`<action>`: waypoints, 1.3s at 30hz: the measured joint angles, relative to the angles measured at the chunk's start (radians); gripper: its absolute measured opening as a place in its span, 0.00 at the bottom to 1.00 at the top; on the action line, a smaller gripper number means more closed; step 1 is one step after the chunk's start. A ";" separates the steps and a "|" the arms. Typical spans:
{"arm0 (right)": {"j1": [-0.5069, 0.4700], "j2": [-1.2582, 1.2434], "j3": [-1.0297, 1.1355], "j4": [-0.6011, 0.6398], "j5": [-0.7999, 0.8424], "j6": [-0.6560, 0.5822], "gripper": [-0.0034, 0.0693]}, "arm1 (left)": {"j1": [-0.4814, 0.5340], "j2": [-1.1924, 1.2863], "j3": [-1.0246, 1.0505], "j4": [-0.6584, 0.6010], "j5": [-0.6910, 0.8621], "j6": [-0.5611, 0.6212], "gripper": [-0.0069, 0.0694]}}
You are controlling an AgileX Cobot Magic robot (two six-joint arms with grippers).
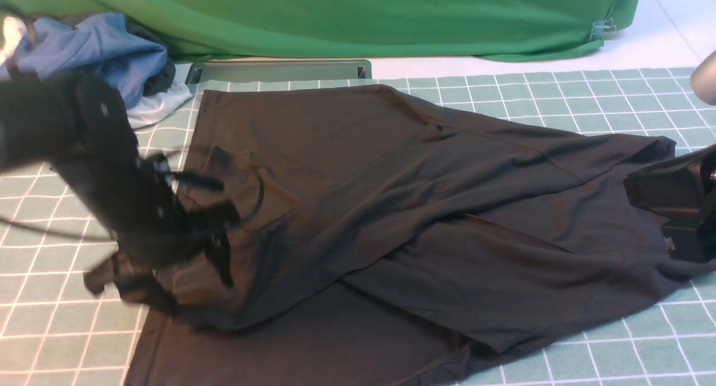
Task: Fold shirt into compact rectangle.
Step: 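Fold the left side of the dark shirt inward over its body with the left gripper, then grasp the near edge of the shirt at its hem and shoulder corners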
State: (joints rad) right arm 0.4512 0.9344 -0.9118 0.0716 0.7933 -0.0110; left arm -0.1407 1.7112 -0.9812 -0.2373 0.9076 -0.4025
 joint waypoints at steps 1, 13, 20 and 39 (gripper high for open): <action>0.000 0.000 0.000 0.000 0.000 0.000 0.22 | 0.000 0.000 0.006 0.002 -0.005 0.001 0.69; 0.000 0.000 0.000 0.000 0.028 0.000 0.24 | -0.003 -0.041 0.036 0.191 -0.053 -0.050 0.16; 0.000 0.000 0.000 0.000 0.053 -0.005 0.25 | -0.001 -0.155 0.018 0.200 0.026 -0.096 0.14; 0.000 0.000 0.000 0.000 0.147 -0.042 0.25 | -0.001 -0.301 0.395 0.113 -0.027 -0.097 0.72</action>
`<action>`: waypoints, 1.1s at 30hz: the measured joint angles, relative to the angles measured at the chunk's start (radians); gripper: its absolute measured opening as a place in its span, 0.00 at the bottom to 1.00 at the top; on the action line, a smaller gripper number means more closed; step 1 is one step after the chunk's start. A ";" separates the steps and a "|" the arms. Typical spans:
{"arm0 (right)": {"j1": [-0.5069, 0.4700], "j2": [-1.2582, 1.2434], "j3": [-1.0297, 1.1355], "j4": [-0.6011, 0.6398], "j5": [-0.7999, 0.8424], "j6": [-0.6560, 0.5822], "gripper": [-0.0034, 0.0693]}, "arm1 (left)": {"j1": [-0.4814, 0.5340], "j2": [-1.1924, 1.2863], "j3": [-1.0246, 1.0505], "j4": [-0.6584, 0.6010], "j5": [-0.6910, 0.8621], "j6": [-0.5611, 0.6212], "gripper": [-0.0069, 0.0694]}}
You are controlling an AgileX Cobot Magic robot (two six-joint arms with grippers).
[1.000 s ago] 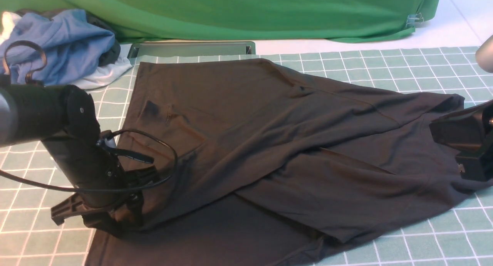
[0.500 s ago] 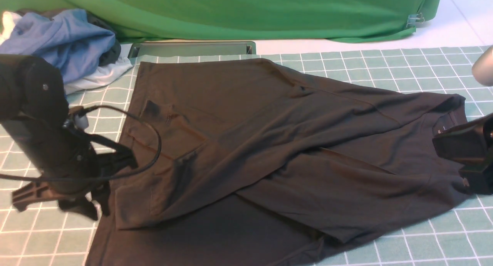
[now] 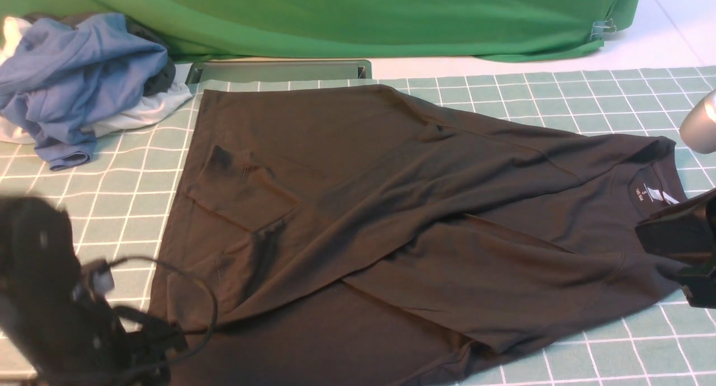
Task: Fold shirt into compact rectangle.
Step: 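Grasp the near edge of the shirt at its hem and shoulder corners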
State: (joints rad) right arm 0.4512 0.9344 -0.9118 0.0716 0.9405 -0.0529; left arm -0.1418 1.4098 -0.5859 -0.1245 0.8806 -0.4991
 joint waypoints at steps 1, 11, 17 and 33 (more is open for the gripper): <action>0.000 0.000 0.000 -0.001 -0.002 0.000 0.25 | 0.000 0.000 0.028 -0.010 -0.052 0.000 0.73; 0.000 0.000 0.000 -0.001 -0.008 0.000 0.26 | 0.000 -0.011 0.061 -0.006 -0.117 -0.041 0.61; 0.000 0.000 0.000 -0.001 -0.008 0.000 0.26 | 0.002 -0.013 0.066 0.008 -0.135 -0.051 0.32; 0.000 0.000 0.000 -0.001 -0.008 -0.001 0.26 | 0.002 -0.056 -0.023 0.055 0.071 -0.017 0.25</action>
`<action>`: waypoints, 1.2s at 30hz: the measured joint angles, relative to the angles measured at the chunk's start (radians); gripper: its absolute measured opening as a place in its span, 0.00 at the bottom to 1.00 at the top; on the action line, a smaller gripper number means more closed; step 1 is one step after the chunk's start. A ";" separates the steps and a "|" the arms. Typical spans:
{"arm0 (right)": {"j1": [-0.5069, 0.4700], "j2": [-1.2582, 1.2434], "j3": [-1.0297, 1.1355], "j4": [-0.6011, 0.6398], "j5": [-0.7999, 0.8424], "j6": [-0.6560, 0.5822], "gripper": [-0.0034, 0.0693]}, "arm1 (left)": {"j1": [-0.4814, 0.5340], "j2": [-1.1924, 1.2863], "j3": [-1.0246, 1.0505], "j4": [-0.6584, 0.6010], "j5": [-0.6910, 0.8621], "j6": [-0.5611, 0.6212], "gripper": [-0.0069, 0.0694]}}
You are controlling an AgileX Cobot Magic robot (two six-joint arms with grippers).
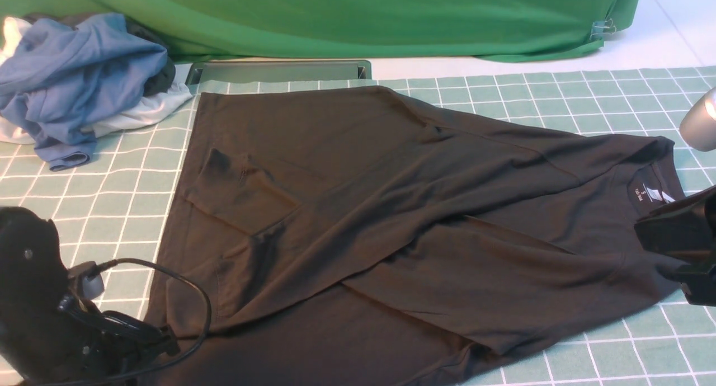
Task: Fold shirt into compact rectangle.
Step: 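Grasp the near edge of the shirt at its hem and shoulder corners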
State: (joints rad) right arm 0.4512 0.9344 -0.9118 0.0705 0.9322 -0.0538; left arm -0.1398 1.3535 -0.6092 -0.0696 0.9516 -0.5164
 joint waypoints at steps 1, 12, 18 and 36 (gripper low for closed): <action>0.000 0.000 0.000 0.000 0.000 0.000 0.26 | 0.000 0.000 -0.002 0.017 -0.009 0.000 0.30; 0.000 0.000 0.000 0.000 0.000 0.000 0.27 | 0.000 0.085 -0.005 0.047 -0.082 -0.004 0.68; 0.000 0.000 0.000 0.000 -0.001 0.000 0.27 | 0.000 0.145 -0.017 0.013 -0.106 0.021 0.70; 0.001 0.016 0.000 0.000 0.077 -0.001 0.30 | 0.001 0.163 -0.033 -0.116 -0.078 0.216 0.13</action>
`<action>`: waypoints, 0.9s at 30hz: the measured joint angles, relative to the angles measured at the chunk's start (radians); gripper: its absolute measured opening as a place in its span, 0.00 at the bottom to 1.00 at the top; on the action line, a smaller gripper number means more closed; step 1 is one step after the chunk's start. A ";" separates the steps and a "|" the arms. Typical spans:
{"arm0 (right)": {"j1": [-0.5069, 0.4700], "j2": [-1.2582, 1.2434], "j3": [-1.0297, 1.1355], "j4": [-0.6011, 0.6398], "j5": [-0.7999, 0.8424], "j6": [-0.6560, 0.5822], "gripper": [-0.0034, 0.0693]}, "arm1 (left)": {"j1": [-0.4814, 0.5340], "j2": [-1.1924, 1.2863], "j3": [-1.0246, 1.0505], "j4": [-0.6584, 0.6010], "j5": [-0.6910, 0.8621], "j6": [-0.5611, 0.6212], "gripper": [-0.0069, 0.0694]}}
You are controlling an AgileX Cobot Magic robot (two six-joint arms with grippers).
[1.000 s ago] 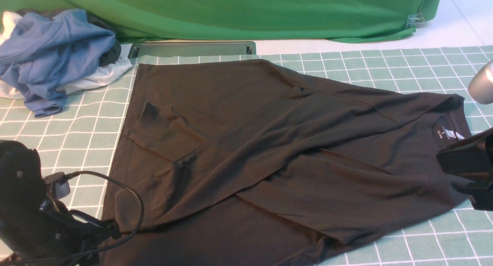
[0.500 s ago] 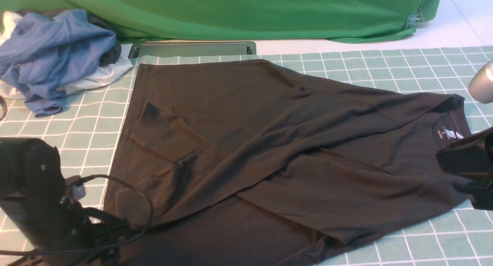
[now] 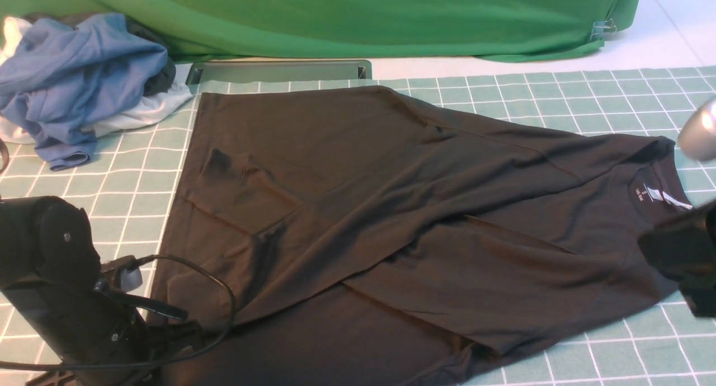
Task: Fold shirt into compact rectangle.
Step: 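Grasp the near edge of the shirt at its hem and shoulder corners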
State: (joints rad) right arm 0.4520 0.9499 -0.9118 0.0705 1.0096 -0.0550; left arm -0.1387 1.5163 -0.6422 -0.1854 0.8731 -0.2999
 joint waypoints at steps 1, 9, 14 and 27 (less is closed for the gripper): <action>0.002 0.014 0.000 0.000 0.018 0.002 0.33 | 0.000 -0.001 -0.006 0.001 0.023 0.010 0.13; 0.157 0.235 -0.001 0.000 -0.023 -0.071 0.53 | 0.000 -0.021 -0.013 0.053 0.031 0.011 0.13; 0.248 0.405 -0.003 -0.045 -0.063 -0.114 0.57 | 0.000 -0.021 -0.013 0.078 0.033 -0.002 0.13; 0.273 0.678 -0.004 -0.135 -0.241 -0.075 0.78 | 0.000 -0.021 -0.013 0.086 0.040 -0.006 0.13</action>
State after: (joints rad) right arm 0.7248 1.6282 -0.9158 -0.0648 0.7682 -0.1304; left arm -0.1387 1.4952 -0.6555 -0.0996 0.9134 -0.3059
